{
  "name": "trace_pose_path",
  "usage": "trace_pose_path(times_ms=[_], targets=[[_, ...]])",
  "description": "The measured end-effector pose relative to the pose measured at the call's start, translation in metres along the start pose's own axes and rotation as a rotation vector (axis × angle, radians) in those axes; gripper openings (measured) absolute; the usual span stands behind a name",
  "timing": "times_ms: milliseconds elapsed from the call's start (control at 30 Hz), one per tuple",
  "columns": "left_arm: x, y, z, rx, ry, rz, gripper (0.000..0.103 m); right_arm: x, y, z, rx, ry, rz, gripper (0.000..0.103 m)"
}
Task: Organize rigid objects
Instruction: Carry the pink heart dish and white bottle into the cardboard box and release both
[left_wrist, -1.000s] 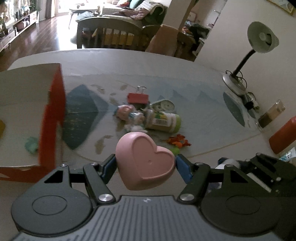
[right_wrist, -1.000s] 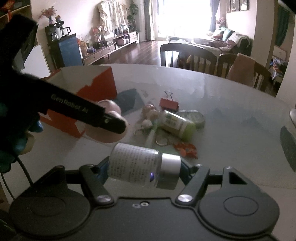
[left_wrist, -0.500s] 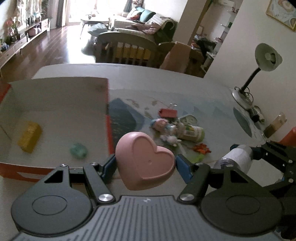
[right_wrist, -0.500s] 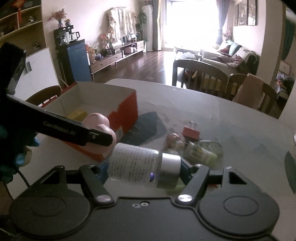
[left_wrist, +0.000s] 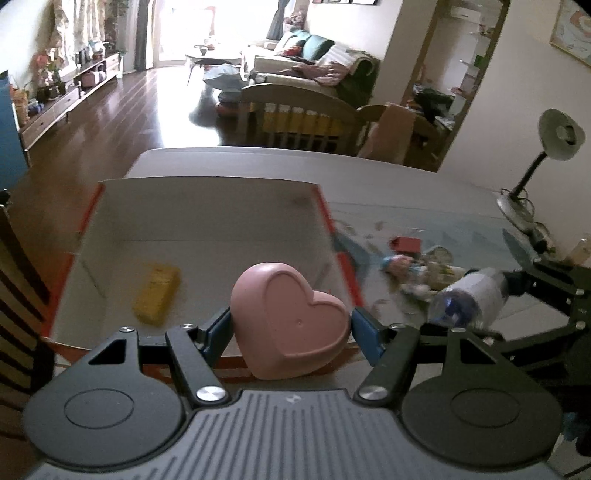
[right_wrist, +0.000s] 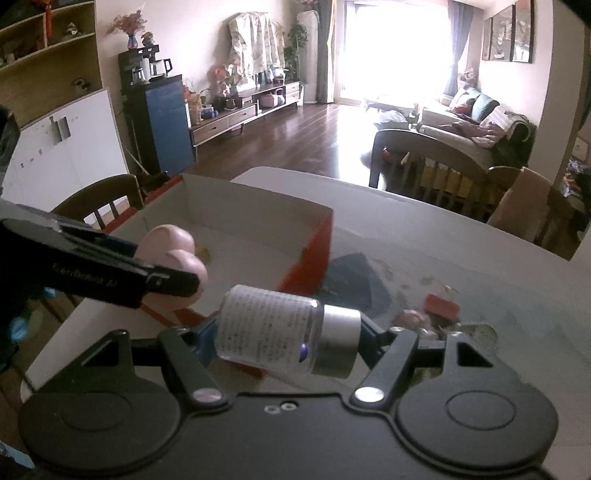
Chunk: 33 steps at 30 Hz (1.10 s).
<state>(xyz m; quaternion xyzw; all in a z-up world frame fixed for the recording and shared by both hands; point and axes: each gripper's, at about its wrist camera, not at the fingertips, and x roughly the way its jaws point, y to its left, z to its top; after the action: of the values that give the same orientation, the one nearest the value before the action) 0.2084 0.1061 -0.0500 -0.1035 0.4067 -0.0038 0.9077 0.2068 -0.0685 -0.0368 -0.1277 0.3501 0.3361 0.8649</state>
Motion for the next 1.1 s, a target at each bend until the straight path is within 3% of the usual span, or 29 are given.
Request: trace_pose_path(times_ms=[200, 467, 733, 1100], targets=[[0.002, 0.039, 0.012, 0.001, 0.002, 0.039, 0.070, 0.030, 0.021, 0.020, -0.019, 0.011, -0.004, 0.072], [0.022, 0.079, 0.038, -0.006, 0.021, 0.036, 0.070, 0.076, 0.045, 0.031, -0.040, 0.048, -0.032, 0.072], [0.067, 0.093, 0.063, 0.018, 0.077, 0.040, 0.070, 0.125, 0.058, 0.040, -0.071, 0.122, -0.028, 0.072], [0.128, 0.089, 0.073, 0.072, 0.213, 0.012, 0.070, 0.172, 0.066, 0.042, -0.111, 0.245, 0.015, 0.072]])
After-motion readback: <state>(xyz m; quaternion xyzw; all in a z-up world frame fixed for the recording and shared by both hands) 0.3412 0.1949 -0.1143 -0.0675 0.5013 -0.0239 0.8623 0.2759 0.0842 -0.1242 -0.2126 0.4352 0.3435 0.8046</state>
